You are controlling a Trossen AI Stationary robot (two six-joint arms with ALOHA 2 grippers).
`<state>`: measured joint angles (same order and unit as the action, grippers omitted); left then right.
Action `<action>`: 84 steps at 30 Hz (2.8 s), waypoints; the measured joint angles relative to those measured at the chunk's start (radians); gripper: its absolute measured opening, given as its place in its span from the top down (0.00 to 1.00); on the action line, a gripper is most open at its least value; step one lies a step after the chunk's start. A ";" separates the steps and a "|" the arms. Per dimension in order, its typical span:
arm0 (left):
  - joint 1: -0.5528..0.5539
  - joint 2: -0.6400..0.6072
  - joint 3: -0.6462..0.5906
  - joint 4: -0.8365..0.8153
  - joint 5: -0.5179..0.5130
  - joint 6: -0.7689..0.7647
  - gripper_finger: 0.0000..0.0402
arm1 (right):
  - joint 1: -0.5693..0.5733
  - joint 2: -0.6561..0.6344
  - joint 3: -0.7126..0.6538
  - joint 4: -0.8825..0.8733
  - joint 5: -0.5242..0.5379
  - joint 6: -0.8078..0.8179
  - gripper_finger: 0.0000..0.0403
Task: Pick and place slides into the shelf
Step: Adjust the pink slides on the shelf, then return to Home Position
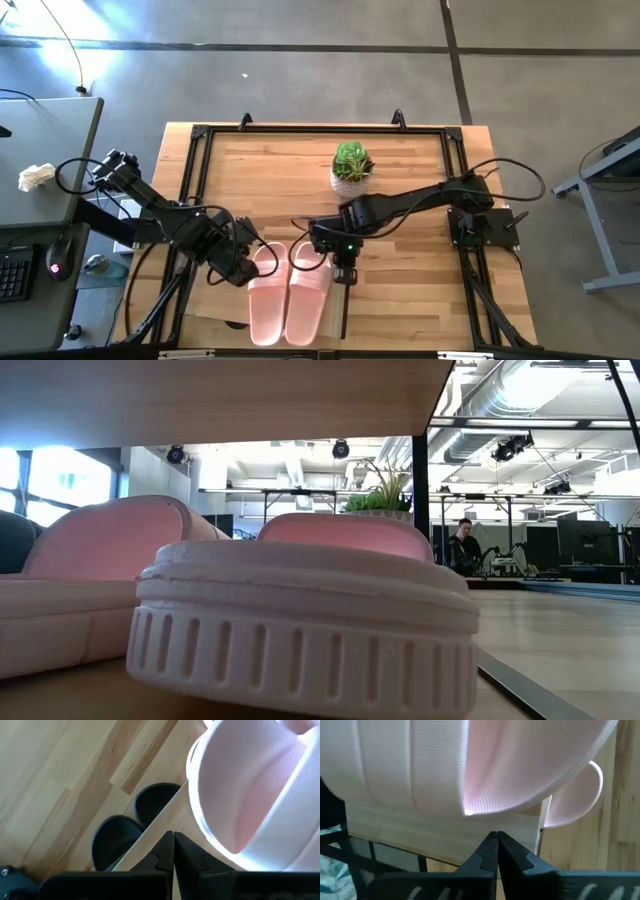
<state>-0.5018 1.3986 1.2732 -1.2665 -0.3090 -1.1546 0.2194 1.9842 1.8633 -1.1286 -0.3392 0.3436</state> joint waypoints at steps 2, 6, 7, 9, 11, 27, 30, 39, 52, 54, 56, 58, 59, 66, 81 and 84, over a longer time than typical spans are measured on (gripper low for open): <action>0.000 0.000 0.000 0.009 -0.002 0.004 1.00 | 0.005 0.008 0.000 0.006 0.003 0.000 1.00; 0.000 0.000 0.000 0.034 0.003 0.008 1.00 | 0.005 0.015 0.000 0.043 -0.004 0.022 1.00; 0.000 0.000 0.000 0.047 0.004 0.013 1.00 | 0.005 0.019 0.001 0.058 -0.009 0.023 1.00; 0.000 0.007 0.000 0.063 0.013 0.026 1.00 | 0.006 0.021 0.000 0.065 -0.009 0.026 1.00; 0.000 0.014 0.000 0.072 0.017 0.033 1.00 | 0.006 0.021 0.000 0.078 -0.009 0.035 1.00; -0.002 0.023 0.001 0.042 0.011 0.022 1.00 | 0.006 0.021 0.000 0.070 -0.010 0.068 1.00; -0.002 -0.009 0.001 0.037 0.010 0.006 1.00 | 0.006 0.016 0.000 0.040 -0.011 0.071 1.00; -0.002 -0.116 0.059 0.047 -0.028 0.058 1.00 | 0.010 -0.063 0.097 -0.038 0.016 0.093 1.00; -0.003 -0.181 0.397 0.188 -0.110 0.421 1.00 | 0.112 -0.205 0.447 -0.223 0.248 0.116 1.00; -0.011 -0.193 0.408 0.245 -0.097 0.488 1.00 | 0.153 -0.274 0.382 -0.215 0.277 0.155 1.00; -0.037 -0.211 0.407 0.290 -0.096 0.547 1.00 | 0.204 -0.341 0.308 -0.209 0.329 0.220 1.00; -0.072 -0.234 0.384 0.351 -0.109 0.577 1.00 | 0.261 -0.410 0.208 -0.168 0.383 0.295 1.00; -0.090 -0.246 0.360 0.386 -0.112 0.584 1.00 | 0.292 -0.448 0.150 -0.127 0.402 0.327 1.00; -0.262 -0.330 -0.011 0.931 -0.105 0.682 1.00 | 0.465 -0.668 -0.389 0.571 0.357 0.490 1.00; -0.077 -0.693 -0.210 1.280 -0.010 1.065 1.00 | 0.076 -0.739 -0.723 1.456 -0.103 0.218 1.00; -0.032 -0.754 -0.210 1.251 -0.045 1.076 1.00 | -0.020 -0.783 -0.675 1.393 -0.136 0.125 1.00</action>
<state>-0.5334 0.6445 1.0634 -0.0155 -0.3535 -0.0790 0.1991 1.2015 1.1880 0.2645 -0.4754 0.4687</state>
